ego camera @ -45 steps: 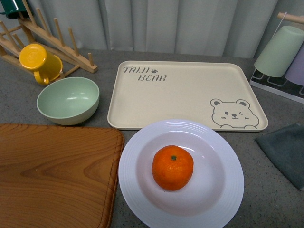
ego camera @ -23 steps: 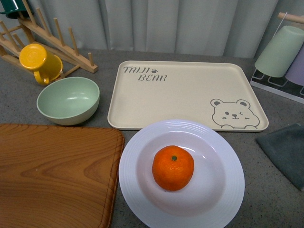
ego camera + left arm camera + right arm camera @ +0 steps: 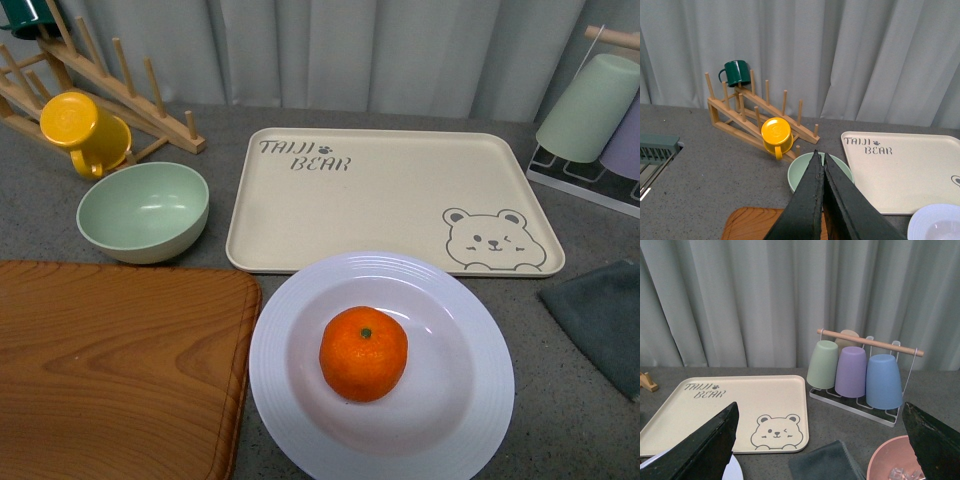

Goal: Place orange and plate with both arms

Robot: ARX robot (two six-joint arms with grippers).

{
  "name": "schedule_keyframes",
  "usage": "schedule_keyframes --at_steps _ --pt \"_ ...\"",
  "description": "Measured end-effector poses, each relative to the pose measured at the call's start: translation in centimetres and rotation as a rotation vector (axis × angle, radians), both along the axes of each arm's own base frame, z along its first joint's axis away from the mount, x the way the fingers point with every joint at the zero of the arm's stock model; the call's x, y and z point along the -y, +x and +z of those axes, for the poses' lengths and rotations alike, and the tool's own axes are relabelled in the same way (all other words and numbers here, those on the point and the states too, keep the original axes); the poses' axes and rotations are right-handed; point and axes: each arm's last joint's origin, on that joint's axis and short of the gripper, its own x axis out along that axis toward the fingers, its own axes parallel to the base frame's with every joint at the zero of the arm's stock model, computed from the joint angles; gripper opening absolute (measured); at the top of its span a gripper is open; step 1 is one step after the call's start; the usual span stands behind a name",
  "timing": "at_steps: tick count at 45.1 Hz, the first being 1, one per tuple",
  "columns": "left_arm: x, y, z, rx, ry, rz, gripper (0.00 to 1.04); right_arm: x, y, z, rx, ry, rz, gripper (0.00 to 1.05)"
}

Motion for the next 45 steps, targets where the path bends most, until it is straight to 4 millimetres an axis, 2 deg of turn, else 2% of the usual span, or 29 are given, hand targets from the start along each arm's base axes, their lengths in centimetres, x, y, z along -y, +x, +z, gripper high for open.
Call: schedule_keyframes --at_steps 27,32,41,45 --pt "0.0 -1.3 0.0 0.001 0.000 0.000 0.04 0.0 0.0 0.0 0.000 0.000 0.000 0.96" --pt "0.0 -2.3 -0.4 -0.014 0.000 -0.001 0.04 0.0 0.0 0.0 0.000 0.000 0.000 0.96" --pt "0.0 -2.4 -0.3 -0.006 0.000 0.000 0.04 0.0 0.0 0.0 0.000 0.000 0.000 0.96" --pt "0.0 -2.4 -0.3 -0.006 0.000 -0.001 0.21 0.0 0.0 0.0 0.000 0.000 0.000 0.96"
